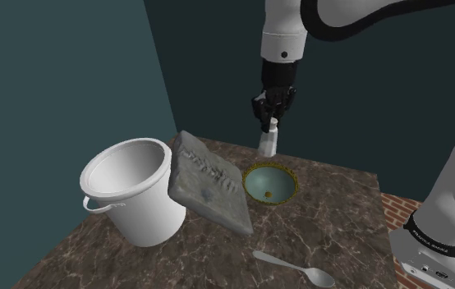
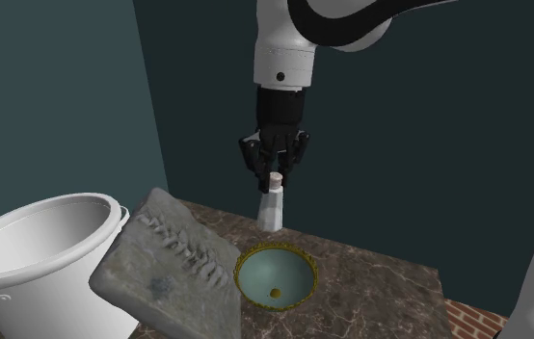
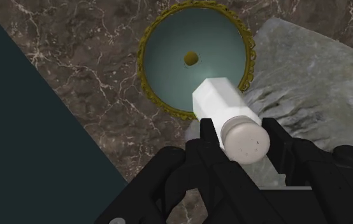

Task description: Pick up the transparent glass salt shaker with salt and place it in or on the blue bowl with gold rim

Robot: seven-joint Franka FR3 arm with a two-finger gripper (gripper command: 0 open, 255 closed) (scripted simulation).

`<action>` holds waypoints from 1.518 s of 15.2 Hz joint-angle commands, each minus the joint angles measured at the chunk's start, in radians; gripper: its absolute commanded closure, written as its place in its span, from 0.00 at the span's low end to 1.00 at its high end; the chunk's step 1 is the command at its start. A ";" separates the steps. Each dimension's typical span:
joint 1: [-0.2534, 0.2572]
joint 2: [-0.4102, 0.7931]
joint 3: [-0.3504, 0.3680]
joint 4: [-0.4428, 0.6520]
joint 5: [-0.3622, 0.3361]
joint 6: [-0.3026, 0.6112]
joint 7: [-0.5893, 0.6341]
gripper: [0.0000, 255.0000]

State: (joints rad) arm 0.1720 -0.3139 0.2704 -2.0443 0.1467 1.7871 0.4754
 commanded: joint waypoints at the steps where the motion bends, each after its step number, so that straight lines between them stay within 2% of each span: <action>1: 0.006 -0.037 0.001 -0.045 0.010 0.008 0.001 1.00; 20: 0.013 -0.003 0.022 -0.276 0.023 0.273 -0.013 1.00; 23: 0.013 -0.003 0.022 -0.276 0.023 0.273 -0.013 1.00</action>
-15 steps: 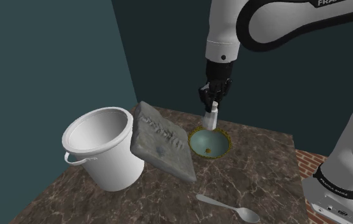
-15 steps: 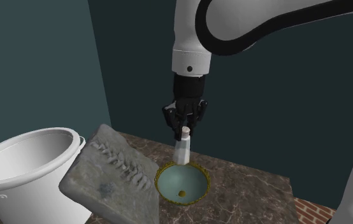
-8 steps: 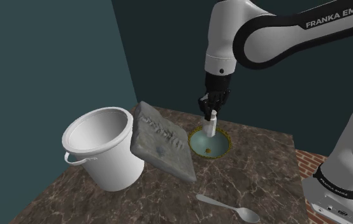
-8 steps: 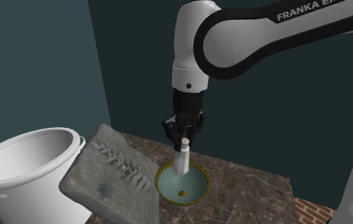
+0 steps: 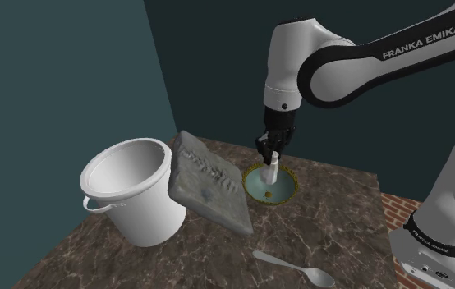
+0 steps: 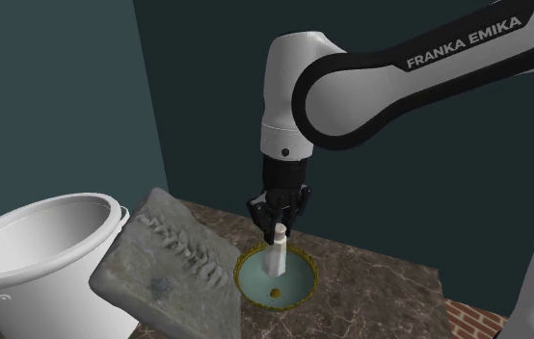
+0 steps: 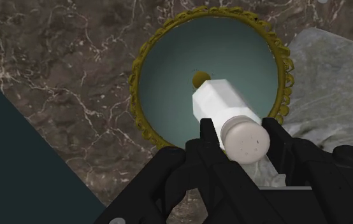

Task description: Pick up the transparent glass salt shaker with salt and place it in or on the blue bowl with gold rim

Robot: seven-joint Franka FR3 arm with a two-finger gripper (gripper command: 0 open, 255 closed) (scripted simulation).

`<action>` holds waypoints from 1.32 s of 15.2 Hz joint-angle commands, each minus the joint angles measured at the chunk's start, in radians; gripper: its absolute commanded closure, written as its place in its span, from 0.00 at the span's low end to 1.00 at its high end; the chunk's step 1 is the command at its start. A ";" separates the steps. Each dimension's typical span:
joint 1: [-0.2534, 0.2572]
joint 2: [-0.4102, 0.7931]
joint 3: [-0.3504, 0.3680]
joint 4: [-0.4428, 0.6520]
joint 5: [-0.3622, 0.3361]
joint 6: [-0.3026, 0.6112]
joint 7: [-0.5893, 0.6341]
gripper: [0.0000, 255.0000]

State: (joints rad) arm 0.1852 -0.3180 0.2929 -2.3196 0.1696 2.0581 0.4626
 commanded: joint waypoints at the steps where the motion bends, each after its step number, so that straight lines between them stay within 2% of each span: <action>1: 0.000 0.001 0.000 -0.001 0.000 0.002 0.000 1.00; 5: 0.000 0.001 0.000 -0.001 0.000 0.002 0.000 1.00; 6: 0.000 0.001 0.000 -0.001 0.000 0.002 0.000 0.00; 11: 0.000 0.001 0.000 -0.001 0.000 0.002 0.000 0.00; 15: -0.005 -0.035 -0.017 0.095 -0.004 -0.129 -0.002 0.00; 20: -0.005 -0.035 -0.017 0.095 -0.004 -0.129 -0.002 0.00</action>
State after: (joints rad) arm 0.1806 -0.3524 0.2763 -2.2255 0.1653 1.9300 0.4608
